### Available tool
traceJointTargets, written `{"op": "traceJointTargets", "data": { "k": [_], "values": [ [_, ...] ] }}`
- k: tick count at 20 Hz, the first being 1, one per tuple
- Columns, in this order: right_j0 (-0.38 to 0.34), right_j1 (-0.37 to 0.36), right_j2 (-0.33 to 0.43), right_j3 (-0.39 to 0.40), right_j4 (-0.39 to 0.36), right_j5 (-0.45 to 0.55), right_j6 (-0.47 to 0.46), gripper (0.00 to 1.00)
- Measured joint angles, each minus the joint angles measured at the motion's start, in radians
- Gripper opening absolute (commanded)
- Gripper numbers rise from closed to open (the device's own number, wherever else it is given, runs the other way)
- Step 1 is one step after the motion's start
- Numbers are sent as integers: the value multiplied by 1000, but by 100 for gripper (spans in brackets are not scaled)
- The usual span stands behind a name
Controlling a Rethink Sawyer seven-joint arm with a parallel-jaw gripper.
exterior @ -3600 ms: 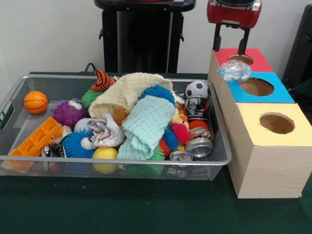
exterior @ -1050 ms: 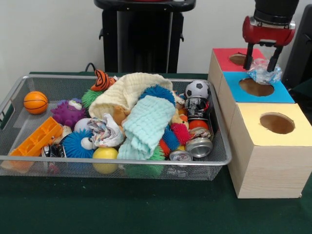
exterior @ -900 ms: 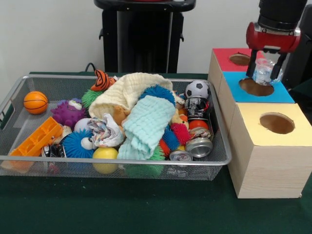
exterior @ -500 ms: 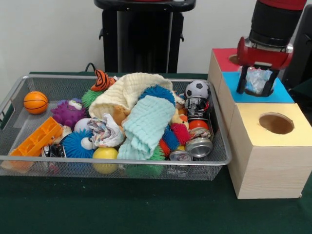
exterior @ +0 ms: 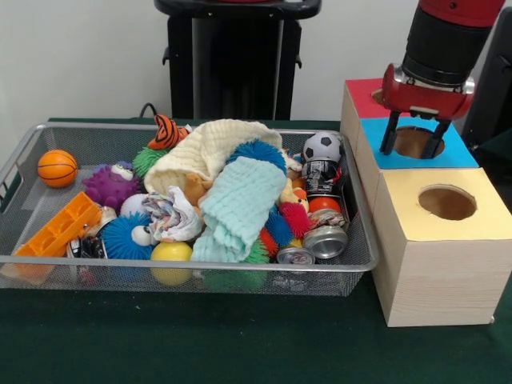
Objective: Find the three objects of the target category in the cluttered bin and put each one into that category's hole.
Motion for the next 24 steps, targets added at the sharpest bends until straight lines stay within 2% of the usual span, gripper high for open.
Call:
{"op": "traceJointTargets", "data": {
  "k": [19, 24],
  "values": [
    [-27, -7, 27, 3, -3, 24, 0, 100],
    [-28, -29, 27, 13, -10, 30, 0, 100]
  ]
}}
